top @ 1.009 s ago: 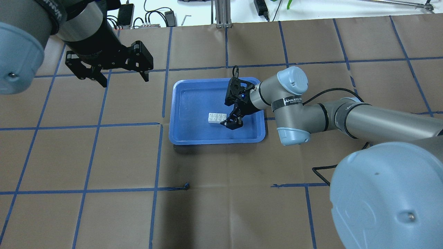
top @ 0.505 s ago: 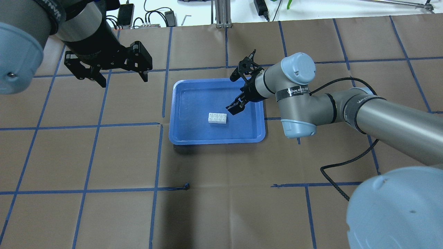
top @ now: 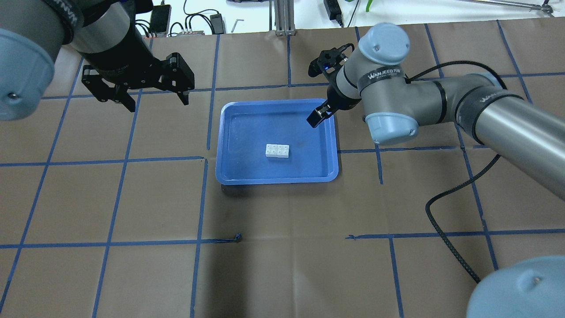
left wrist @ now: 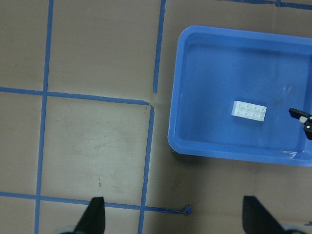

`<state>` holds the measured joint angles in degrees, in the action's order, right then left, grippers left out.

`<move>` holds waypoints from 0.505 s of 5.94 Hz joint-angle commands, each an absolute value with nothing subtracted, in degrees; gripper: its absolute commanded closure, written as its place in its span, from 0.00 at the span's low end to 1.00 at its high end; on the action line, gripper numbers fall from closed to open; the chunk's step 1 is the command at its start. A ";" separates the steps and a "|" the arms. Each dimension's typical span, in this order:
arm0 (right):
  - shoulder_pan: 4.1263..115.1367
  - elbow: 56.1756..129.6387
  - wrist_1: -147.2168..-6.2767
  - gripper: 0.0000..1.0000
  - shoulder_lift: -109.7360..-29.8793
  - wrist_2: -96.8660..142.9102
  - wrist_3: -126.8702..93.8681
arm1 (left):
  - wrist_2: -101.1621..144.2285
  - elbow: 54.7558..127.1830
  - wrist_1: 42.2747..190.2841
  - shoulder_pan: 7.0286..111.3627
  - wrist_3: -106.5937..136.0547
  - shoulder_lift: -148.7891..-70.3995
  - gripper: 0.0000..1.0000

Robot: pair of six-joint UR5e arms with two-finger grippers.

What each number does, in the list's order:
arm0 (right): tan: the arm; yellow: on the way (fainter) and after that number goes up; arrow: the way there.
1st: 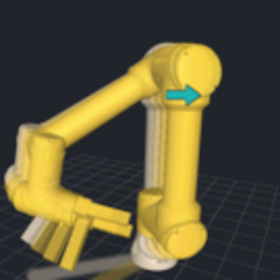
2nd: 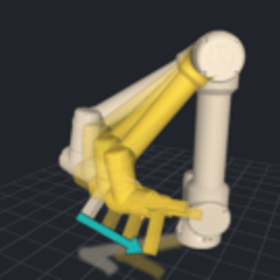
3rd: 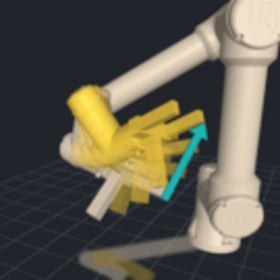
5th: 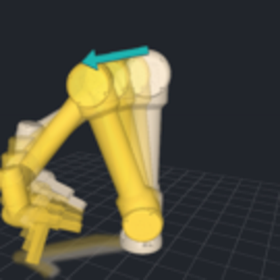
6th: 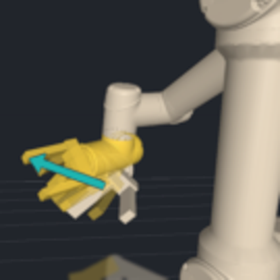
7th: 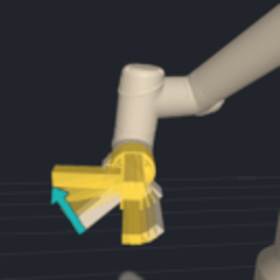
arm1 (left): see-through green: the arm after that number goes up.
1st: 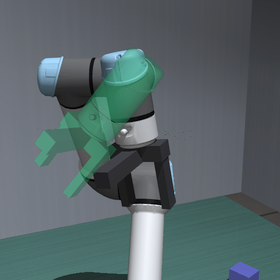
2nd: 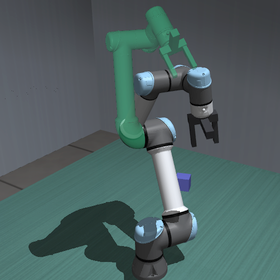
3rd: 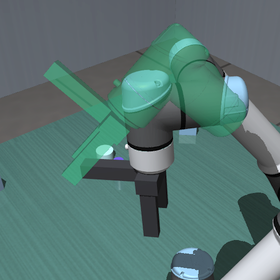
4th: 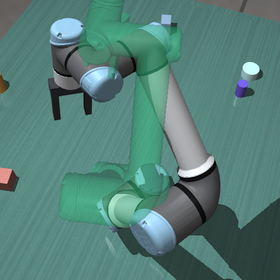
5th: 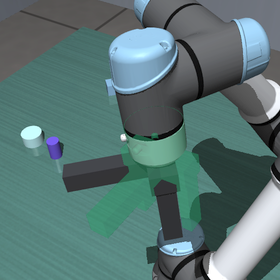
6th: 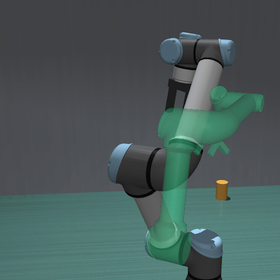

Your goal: Assemble white blocks and place on blue tray

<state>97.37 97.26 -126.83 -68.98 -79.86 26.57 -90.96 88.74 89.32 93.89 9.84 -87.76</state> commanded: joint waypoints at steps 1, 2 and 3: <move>94.42 83.65 -99.45 0.00 -69.87 -83.14 21.46 | -90.88 88.68 89.30 93.87 9.84 -87.71 0.01; 92.65 80.71 -90.44 0.00 -72.74 -83.23 16.05 | -90.97 88.68 89.38 93.95 9.84 -87.71 0.01; 90.46 80.34 -83.04 0.00 -77.47 -84.97 8.51 | -90.97 88.68 89.38 93.96 9.84 -87.71 0.01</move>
